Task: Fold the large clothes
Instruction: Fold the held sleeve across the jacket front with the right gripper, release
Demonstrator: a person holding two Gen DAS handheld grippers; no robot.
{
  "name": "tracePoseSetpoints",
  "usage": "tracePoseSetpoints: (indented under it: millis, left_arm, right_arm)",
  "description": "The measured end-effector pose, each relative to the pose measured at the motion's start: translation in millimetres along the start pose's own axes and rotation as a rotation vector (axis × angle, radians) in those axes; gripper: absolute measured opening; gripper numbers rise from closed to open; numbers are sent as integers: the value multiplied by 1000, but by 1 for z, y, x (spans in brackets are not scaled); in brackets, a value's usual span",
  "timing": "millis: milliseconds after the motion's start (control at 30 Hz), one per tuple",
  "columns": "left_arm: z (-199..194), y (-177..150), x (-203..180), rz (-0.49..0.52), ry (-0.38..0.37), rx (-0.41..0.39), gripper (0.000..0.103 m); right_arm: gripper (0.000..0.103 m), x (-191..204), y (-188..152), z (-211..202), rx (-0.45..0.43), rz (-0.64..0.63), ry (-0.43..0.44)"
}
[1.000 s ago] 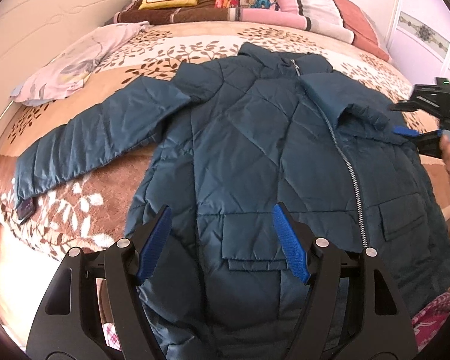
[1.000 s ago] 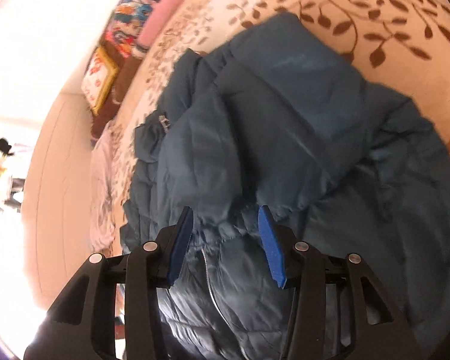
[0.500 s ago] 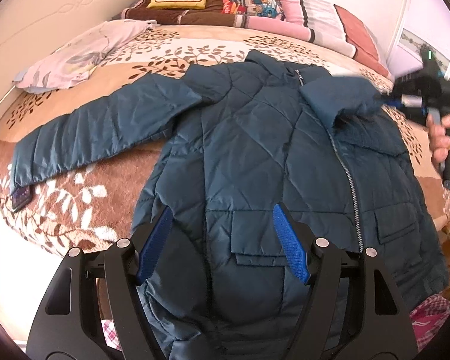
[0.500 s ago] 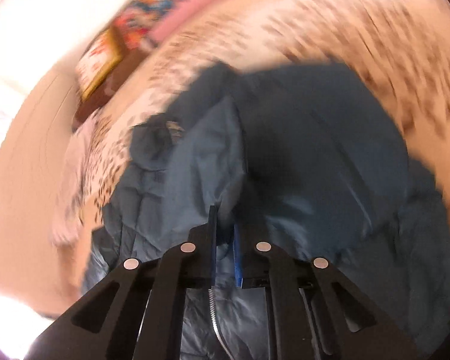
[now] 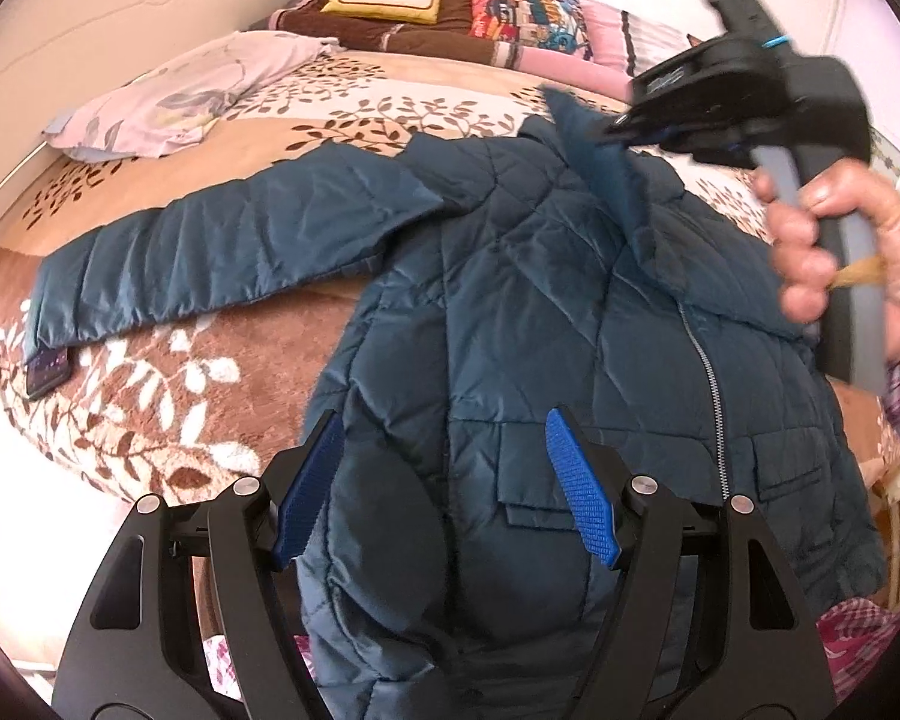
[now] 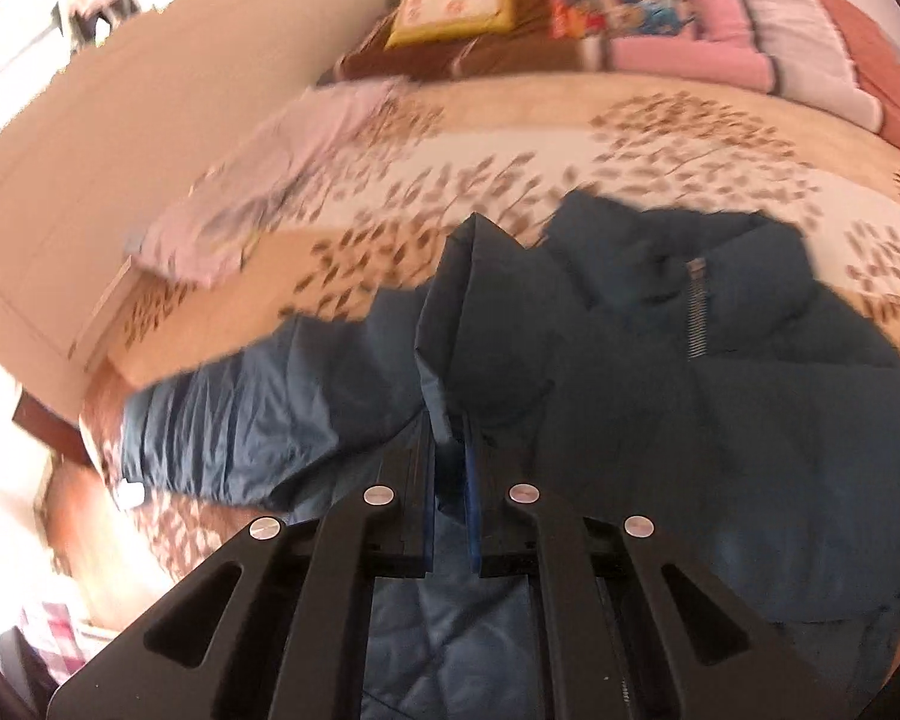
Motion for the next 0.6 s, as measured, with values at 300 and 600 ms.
tracePoseSetpoints:
  millis: [300, 600]
  left_arm:
    - [6, -3, 7, -19, -4, 23, 70]
    - [2, 0, 4, -4, 26, 19, 73]
  right_arm:
    - [25, 21, -20, 71, 184, -24, -21]
    - [53, 15, -23, 27, 80, -30, 49]
Point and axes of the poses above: each gripper's, at about its wrist camera, not at the fingertips, and z roughly the way its jaws point, x to its left, y to its top, the point moved 9 cm from there along z, roughly the way its jaws point, and after that the axes turned 10 degrees about x, right-handed, at the moved point
